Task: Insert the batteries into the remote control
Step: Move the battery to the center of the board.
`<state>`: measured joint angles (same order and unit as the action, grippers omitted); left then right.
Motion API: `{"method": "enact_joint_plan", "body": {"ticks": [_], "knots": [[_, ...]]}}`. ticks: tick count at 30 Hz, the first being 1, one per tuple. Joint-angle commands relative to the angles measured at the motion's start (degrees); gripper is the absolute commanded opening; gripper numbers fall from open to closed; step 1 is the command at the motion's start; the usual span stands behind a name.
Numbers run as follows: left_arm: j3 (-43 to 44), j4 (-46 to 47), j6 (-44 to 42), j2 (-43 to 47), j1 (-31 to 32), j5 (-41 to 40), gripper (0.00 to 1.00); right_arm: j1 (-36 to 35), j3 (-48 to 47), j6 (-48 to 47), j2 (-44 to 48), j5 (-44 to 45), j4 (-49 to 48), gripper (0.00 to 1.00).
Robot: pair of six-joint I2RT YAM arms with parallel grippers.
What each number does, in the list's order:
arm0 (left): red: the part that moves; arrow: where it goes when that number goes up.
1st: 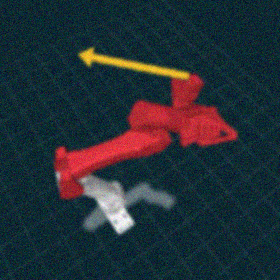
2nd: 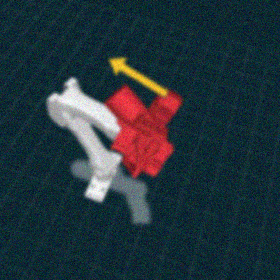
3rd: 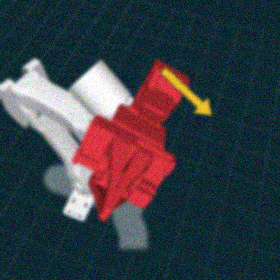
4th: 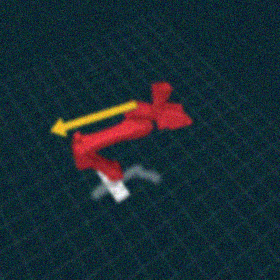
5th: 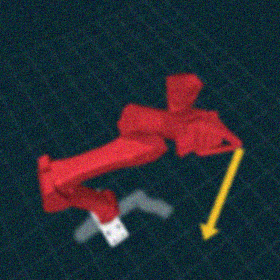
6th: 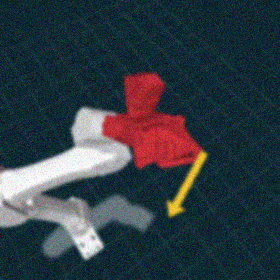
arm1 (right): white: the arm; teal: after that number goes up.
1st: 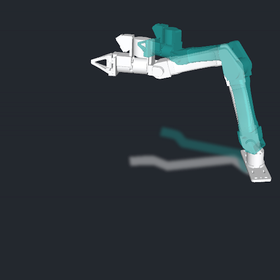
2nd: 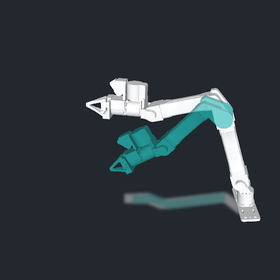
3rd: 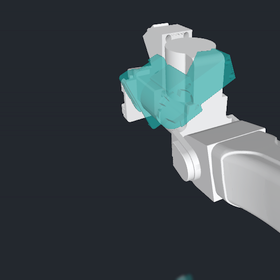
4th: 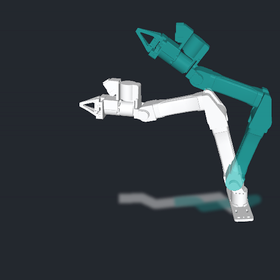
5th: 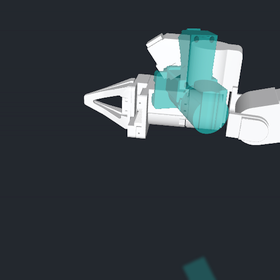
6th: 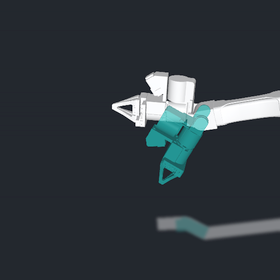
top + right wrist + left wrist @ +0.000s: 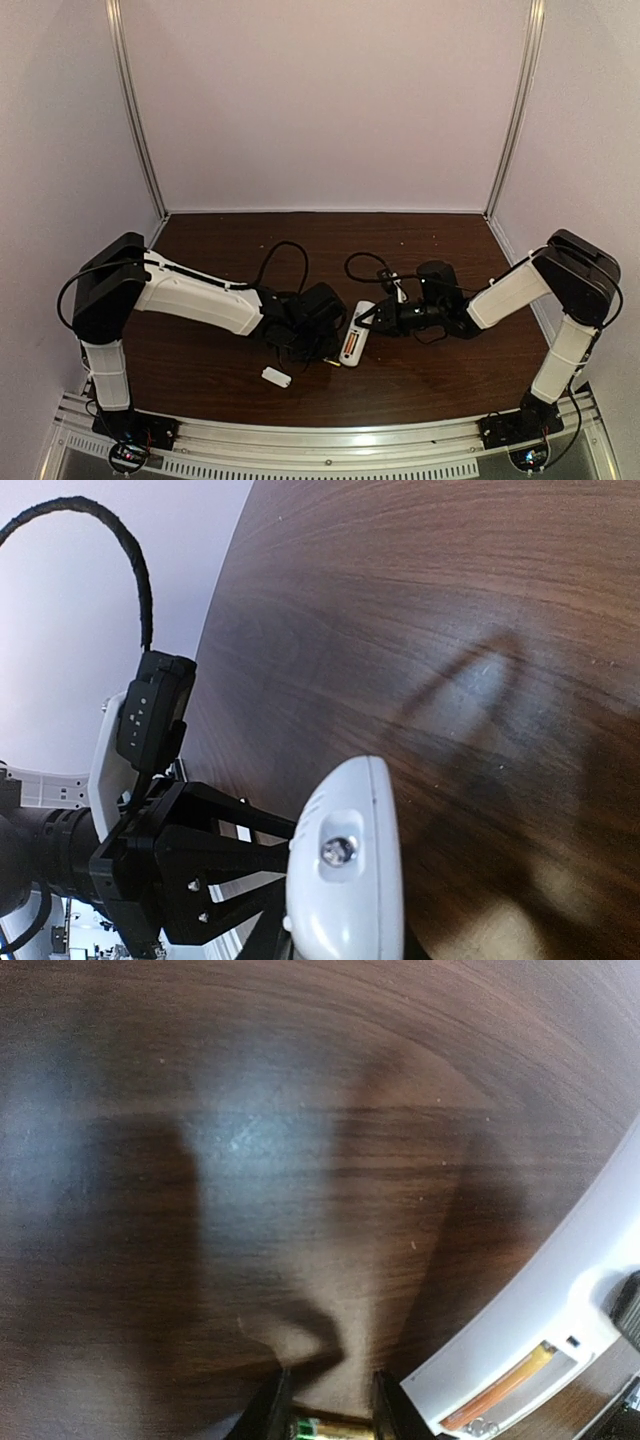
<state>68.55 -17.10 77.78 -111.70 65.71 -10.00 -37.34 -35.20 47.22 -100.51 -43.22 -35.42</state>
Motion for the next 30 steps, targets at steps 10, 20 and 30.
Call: {"method": "enact_joint_plan", "body": {"ticks": [10, 20, 30], "knots": [[0.57, -1.52, -1.67, 1.10, -0.52, -2.07, 0.31, -2.46, 3.47, 2.03, 1.07, 0.87, -3.14, 0.00], [-8.58, -12.65, 4.71, 13.53, 4.84, 3.69, 0.50, -2.47, 2.64, -0.11, 1.88, 0.86, -0.76, 0.00], [-11.32, -4.54, 4.87, 10.73, 6.17, 9.83, 0.60, -2.55, 2.14, 0.26, 1.55, 0.41, -0.43, 0.00]]}}
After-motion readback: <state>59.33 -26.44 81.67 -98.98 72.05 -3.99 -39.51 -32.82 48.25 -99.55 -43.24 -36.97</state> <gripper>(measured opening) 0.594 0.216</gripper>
